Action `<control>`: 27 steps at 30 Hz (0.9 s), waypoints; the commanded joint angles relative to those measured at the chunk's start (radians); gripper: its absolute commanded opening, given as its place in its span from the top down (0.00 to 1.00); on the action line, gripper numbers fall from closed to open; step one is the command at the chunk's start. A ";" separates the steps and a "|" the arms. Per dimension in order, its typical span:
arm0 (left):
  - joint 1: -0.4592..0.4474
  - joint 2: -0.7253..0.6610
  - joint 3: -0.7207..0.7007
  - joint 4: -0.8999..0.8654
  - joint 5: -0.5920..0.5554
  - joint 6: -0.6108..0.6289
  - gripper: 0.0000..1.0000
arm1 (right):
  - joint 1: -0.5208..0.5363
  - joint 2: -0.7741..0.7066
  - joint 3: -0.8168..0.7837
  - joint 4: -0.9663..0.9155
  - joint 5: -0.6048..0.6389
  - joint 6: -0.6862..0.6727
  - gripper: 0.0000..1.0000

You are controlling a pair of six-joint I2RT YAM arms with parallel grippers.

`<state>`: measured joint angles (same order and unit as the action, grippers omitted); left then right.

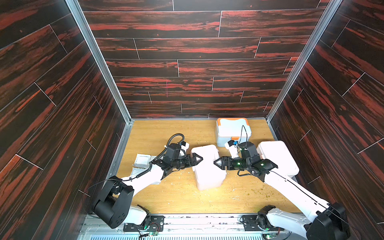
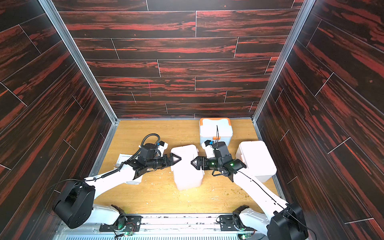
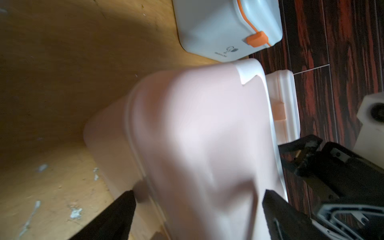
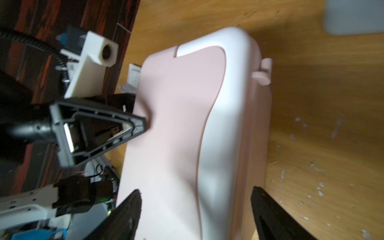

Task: Open first aid kits and take out gauze
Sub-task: Move the first aid kit to the center of the board.

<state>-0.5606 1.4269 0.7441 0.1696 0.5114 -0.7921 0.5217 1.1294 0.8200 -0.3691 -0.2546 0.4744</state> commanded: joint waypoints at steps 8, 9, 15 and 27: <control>-0.146 0.120 0.062 0.266 -0.005 -0.142 0.00 | 0.001 -0.115 0.040 -0.147 0.330 0.047 0.01; -0.162 0.130 0.060 0.299 -0.005 -0.163 0.00 | 0.001 -0.122 0.048 -0.158 0.345 0.052 0.01; -0.222 0.112 -0.010 0.455 -0.057 -0.262 0.00 | 0.001 -0.194 0.043 -0.155 0.354 0.029 0.01; -0.262 0.148 -0.133 0.691 -0.033 -0.392 0.00 | 0.001 -0.169 0.060 -0.144 0.229 0.002 0.01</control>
<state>-0.8112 1.5650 0.6323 0.7265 0.4641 -1.1275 0.5213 0.9504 0.8539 -0.5079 0.0139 0.4915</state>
